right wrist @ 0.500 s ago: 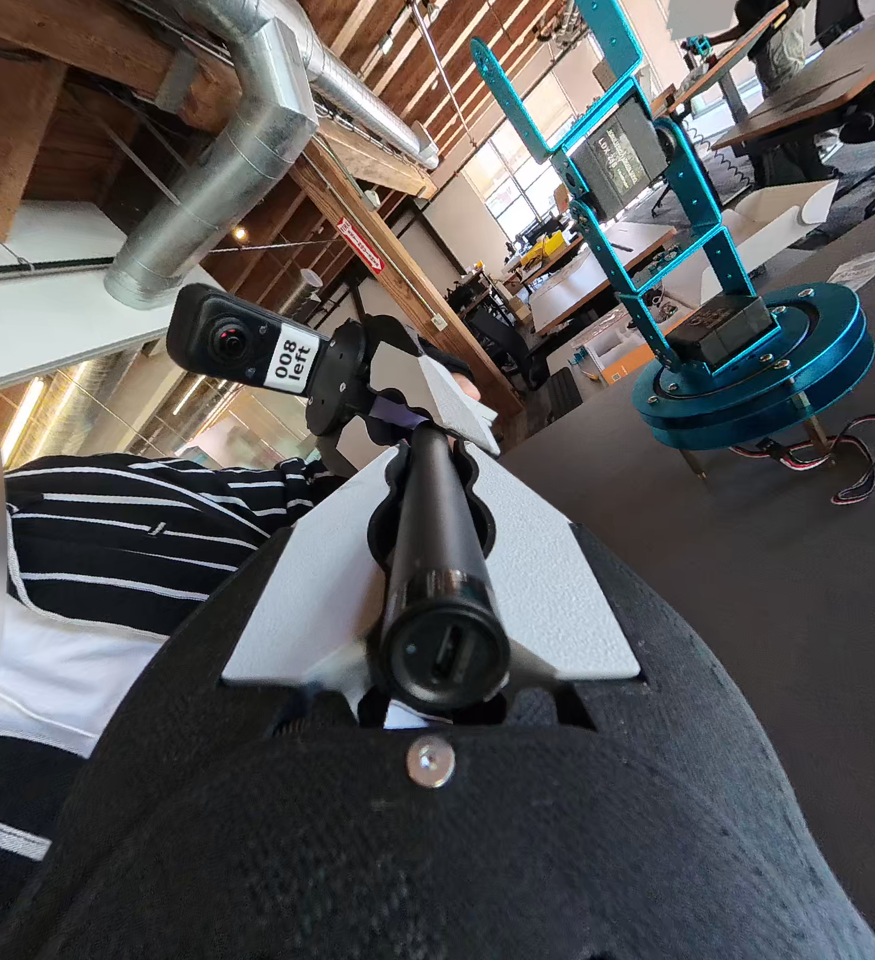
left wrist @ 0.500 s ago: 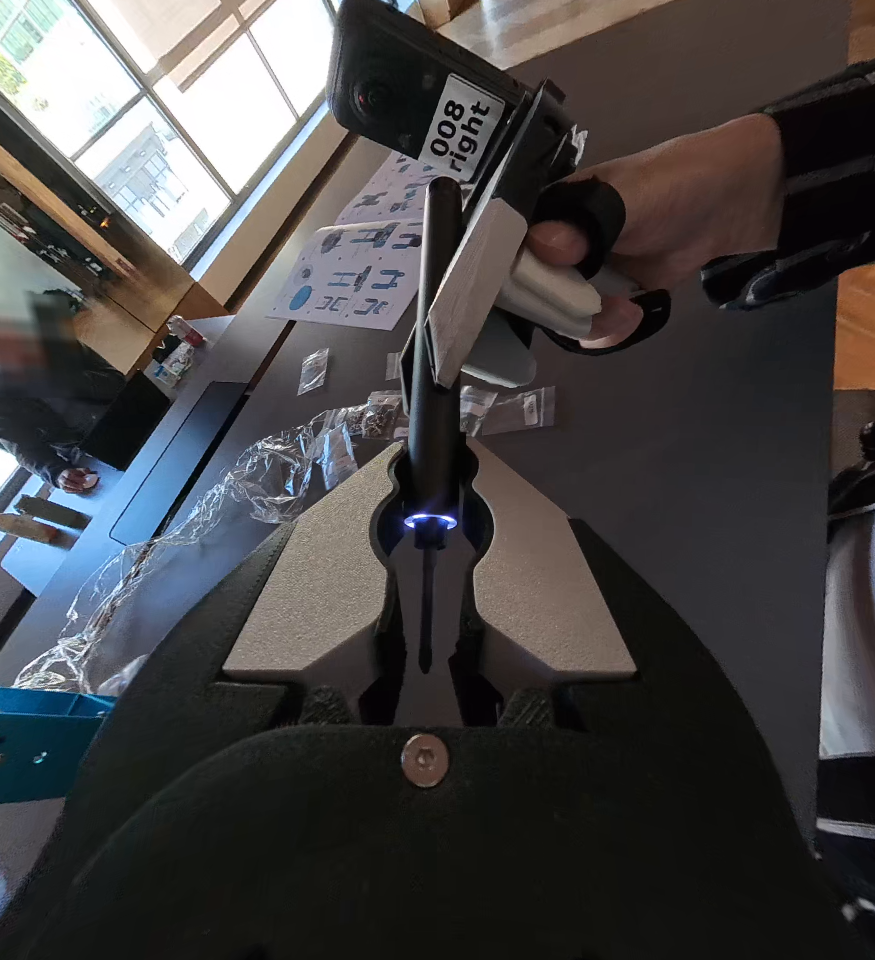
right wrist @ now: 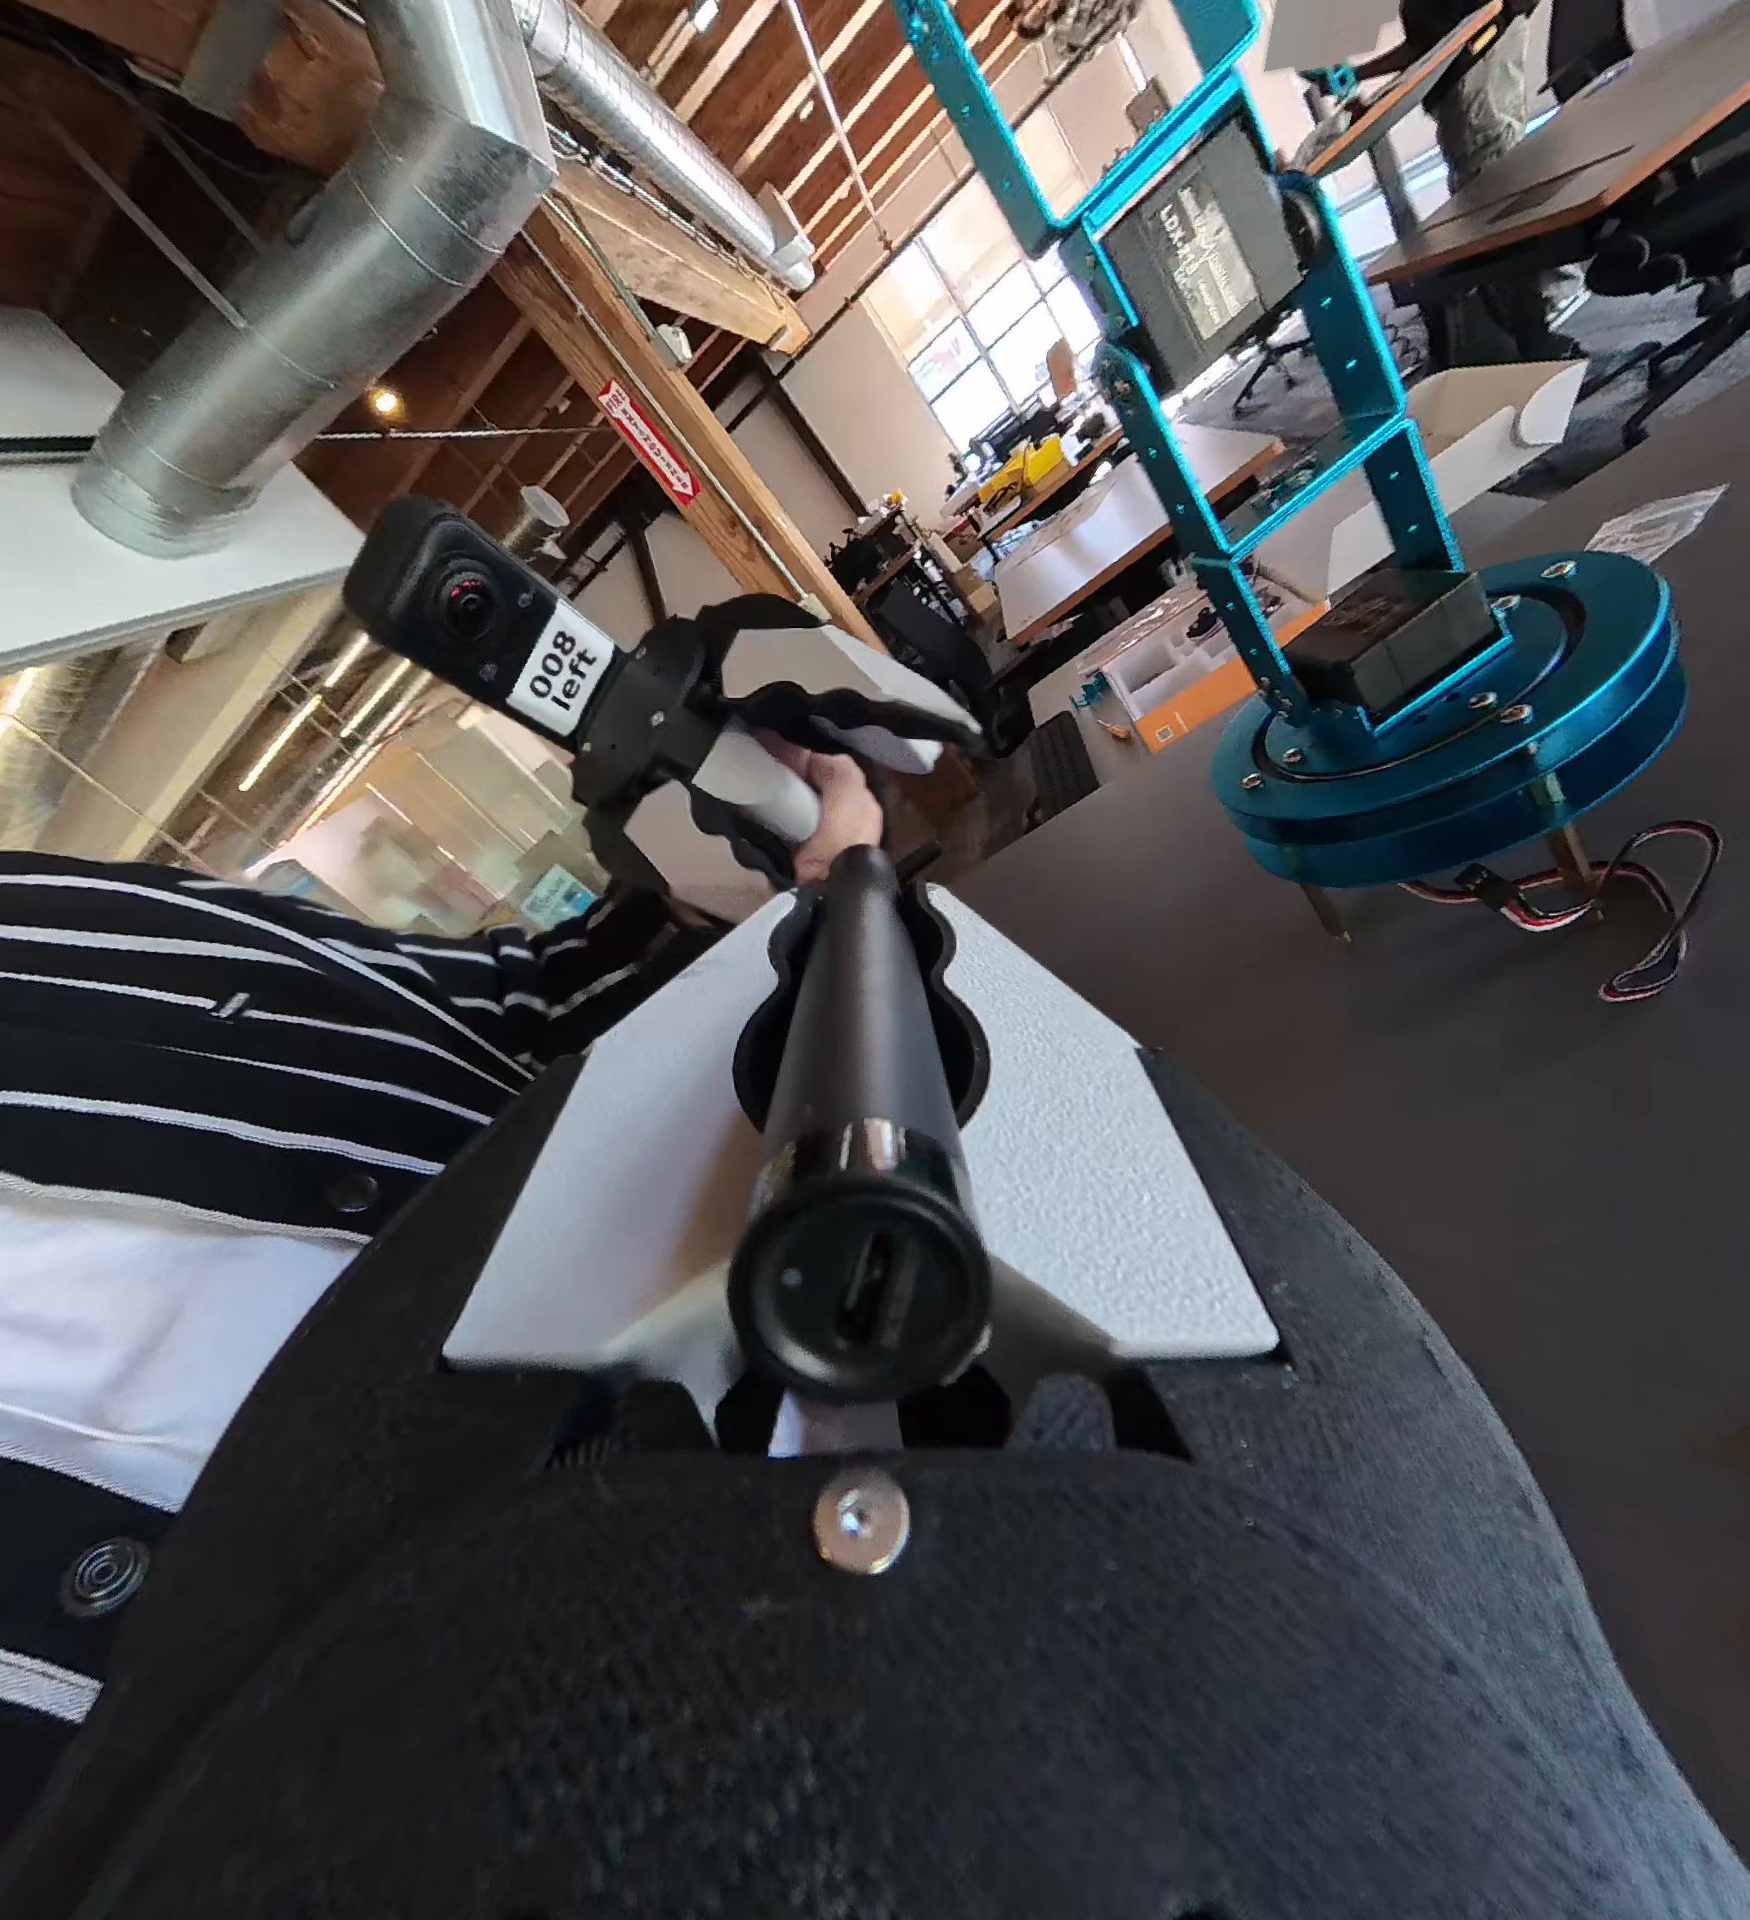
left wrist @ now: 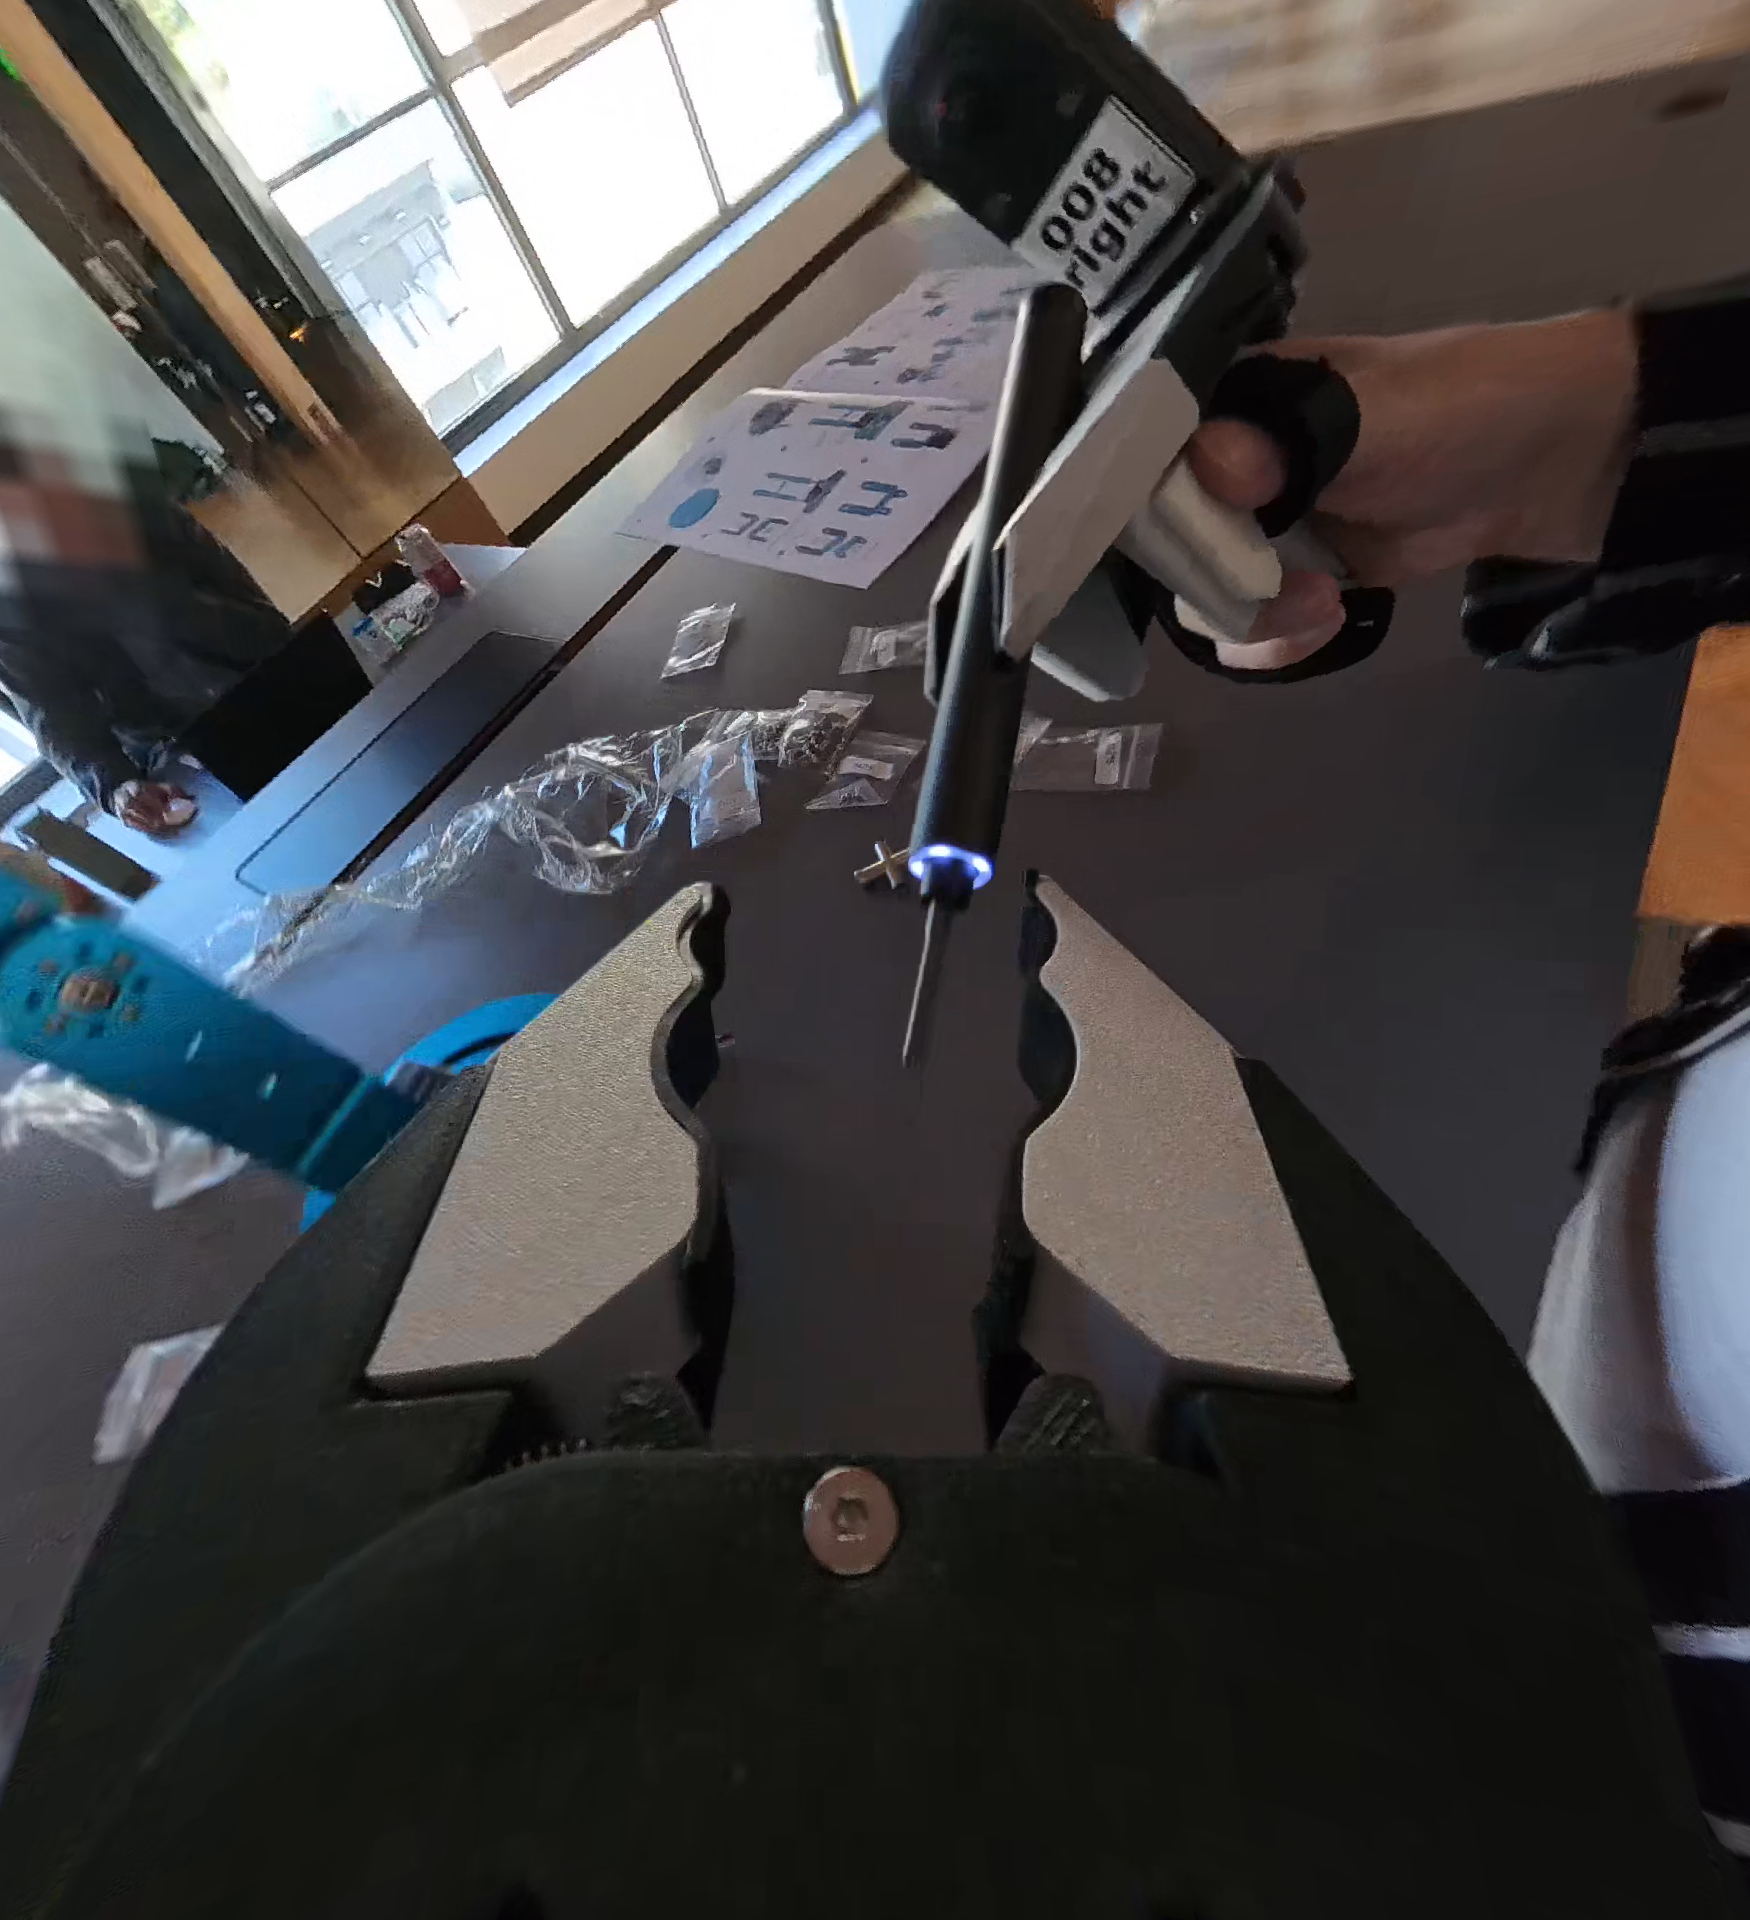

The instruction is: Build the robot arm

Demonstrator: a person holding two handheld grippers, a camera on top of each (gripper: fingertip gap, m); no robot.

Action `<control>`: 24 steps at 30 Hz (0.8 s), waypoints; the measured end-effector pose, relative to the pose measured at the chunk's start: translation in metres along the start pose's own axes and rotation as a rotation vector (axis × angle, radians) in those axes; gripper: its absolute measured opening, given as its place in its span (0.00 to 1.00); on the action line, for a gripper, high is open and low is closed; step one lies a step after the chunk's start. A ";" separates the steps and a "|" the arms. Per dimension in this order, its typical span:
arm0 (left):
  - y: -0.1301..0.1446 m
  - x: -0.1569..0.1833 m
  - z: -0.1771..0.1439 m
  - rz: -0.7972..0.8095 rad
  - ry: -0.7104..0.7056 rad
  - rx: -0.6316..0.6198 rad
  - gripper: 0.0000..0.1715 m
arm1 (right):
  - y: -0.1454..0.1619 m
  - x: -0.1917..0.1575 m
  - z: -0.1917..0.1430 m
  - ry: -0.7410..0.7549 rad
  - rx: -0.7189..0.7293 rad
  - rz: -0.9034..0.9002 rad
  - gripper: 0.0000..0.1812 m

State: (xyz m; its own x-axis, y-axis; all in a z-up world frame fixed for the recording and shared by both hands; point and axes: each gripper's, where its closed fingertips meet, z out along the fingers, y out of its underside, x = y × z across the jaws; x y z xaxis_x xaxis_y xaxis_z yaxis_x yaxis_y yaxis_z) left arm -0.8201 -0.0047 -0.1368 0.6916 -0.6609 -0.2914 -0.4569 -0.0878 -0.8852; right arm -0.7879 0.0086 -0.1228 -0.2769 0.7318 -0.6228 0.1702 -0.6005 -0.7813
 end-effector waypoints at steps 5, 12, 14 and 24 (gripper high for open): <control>0.022 -0.026 -0.057 -0.263 0.014 0.108 0.33 | -0.004 0.005 0.006 0.075 0.018 -0.065 0.09; 0.047 -0.100 -0.092 -0.420 0.071 0.253 0.36 | -0.033 -0.023 0.021 0.356 0.079 -0.530 0.09; 0.049 -0.120 -0.086 -0.415 0.134 0.278 0.37 | -0.041 -0.033 0.028 0.478 0.089 -0.704 0.09; 0.018 -0.148 -0.034 -0.267 0.528 0.280 0.37 | -0.044 -0.050 0.086 0.973 0.090 -1.335 0.09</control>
State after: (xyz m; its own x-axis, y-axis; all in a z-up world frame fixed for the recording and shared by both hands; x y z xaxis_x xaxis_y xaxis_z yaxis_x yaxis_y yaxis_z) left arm -0.9501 0.0659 -0.0973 0.3606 -0.9267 0.1057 -0.0951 -0.1492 -0.9842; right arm -0.8632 -0.0291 -0.0535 0.4907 0.6076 0.6245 0.2525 0.5868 -0.7693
